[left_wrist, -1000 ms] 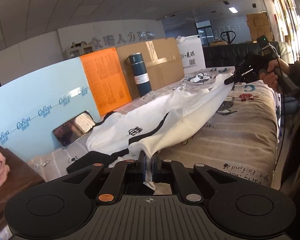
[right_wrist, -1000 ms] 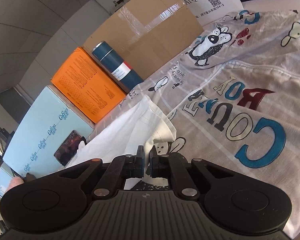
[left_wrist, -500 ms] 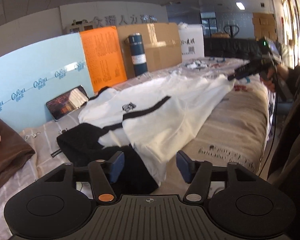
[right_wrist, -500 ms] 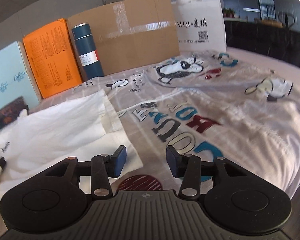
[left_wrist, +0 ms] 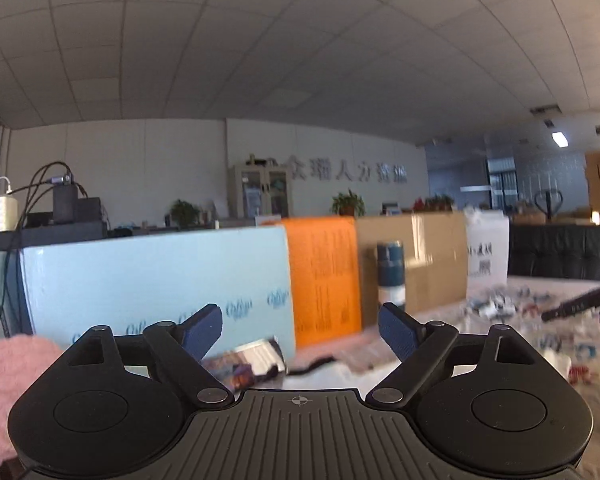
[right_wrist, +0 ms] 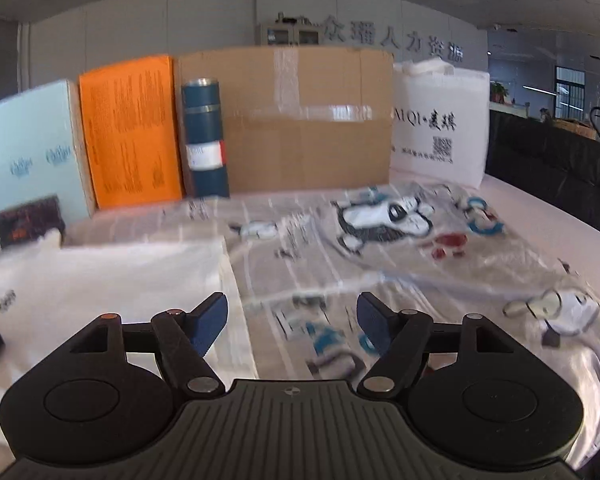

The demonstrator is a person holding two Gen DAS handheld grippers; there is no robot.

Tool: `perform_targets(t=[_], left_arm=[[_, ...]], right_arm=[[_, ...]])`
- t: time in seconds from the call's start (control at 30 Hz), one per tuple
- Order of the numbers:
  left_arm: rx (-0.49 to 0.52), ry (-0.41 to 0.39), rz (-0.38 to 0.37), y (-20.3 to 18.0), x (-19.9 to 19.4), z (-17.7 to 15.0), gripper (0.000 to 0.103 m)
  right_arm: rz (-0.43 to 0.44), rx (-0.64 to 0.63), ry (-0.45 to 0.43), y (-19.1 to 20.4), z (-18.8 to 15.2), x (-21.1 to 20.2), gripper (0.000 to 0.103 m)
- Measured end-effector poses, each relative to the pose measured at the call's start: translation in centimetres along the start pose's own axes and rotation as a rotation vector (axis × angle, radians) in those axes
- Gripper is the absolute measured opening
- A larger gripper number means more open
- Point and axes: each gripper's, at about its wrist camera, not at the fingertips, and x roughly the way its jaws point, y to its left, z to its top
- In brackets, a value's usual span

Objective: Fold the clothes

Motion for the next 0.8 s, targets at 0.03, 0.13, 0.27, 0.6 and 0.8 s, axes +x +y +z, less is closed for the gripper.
perform_targets(t=[0.03, 0.13, 0.27, 0.6, 0.8], left_arm=[[-0.032, -0.016, -0.010, 0.7, 1.2, 1.1, 0.089], [-0.088, 0.015, -0.014, 2.4, 6.5, 3.2, 0.089], [-0.194, 0.148, -0.049, 4.0, 13.9, 1.3, 0.089], [-0.438, 0.443, -0.192, 5.7, 23.3, -9.4, 0.088], [-0.395, 0.561, -0.349, 3.9, 24.3, -13.2, 0.088]], right_arm=[[0.051, 0.013, -0.019, 0.4, 1.3, 0.2, 0.070], [0.206, 0.054, -0.074, 1.6, 5.1, 1.1, 0.073], [0.422, 0.113, -0.019, 6.2, 8.5, 5.8, 0.078], [0.660, 0.273, 0.346, 17.0, 7.3, 23.7, 0.079], [0.704, 0.272, 0.470, 20.9, 5.3, 30.0, 0.079]])
